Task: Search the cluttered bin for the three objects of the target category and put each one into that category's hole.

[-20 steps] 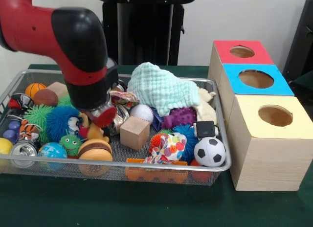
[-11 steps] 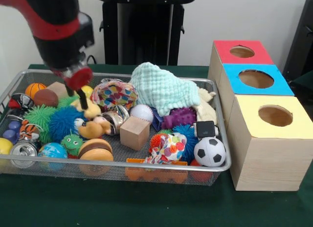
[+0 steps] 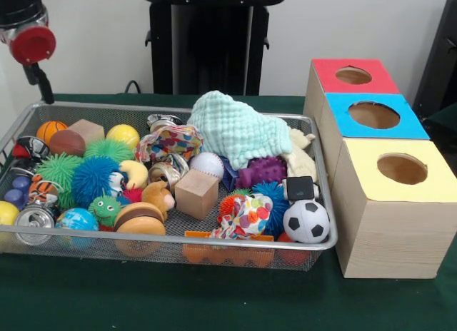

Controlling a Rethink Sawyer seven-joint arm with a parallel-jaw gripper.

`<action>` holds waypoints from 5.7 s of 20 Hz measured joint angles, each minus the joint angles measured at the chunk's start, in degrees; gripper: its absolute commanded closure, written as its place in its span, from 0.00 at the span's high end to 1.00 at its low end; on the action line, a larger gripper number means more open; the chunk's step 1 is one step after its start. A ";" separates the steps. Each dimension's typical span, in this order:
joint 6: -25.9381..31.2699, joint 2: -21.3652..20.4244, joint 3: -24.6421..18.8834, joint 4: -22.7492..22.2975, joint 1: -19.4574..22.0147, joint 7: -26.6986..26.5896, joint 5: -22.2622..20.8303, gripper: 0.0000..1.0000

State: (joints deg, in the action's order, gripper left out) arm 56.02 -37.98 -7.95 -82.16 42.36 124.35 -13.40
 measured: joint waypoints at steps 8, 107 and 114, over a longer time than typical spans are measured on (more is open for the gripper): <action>0.00 1.80 -1.57 0.00 1.45 -0.34 -2.53 1.00; -17.17 22.75 12.27 5.39 -17.02 4.33 11.74 1.00; -18.75 24.10 16.25 6.51 -22.89 8.20 19.08 1.00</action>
State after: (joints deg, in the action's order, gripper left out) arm 37.27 -13.88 8.30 -75.64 19.47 132.54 5.69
